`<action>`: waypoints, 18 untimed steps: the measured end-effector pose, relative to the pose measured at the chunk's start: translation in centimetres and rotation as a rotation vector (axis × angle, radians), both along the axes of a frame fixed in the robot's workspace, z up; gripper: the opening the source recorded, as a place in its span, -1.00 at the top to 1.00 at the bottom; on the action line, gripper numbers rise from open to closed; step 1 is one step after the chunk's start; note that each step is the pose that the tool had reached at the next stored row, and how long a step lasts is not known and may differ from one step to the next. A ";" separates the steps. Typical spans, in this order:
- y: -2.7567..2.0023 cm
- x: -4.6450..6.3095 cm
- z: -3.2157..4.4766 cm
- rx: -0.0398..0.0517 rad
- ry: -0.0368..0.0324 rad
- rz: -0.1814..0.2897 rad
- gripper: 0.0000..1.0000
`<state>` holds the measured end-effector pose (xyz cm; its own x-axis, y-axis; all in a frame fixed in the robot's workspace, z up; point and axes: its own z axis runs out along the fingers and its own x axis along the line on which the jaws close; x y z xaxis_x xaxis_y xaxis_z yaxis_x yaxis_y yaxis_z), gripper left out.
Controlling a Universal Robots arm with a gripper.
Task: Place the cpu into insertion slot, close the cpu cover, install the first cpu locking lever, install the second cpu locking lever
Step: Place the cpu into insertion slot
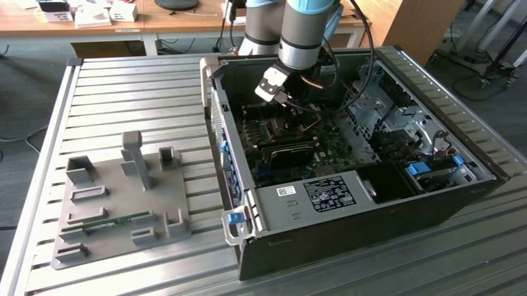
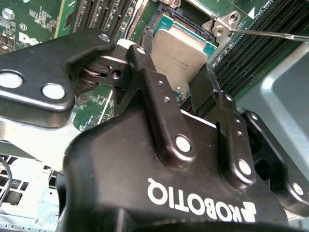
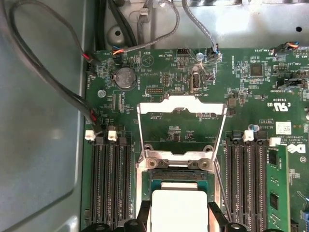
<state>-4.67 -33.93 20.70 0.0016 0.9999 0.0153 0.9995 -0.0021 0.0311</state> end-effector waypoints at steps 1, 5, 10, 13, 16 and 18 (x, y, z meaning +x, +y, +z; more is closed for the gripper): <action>0.00 0.0 -0.16 0.0000 0.0006 0.000 -0.08; 0.00 0.0 -0.54 0.0000 0.0018 -0.001 -0.08; 0.00 0.0 -0.88 0.0001 0.0021 -0.002 -0.08; 0.00 0.0 -1.15 0.0001 0.0028 -0.002 -0.08; 0.00 0.0 -1.16 -0.0001 0.0030 -0.002 -0.08; 0.00 0.0 -1.17 0.0000 0.0029 -0.002 -0.08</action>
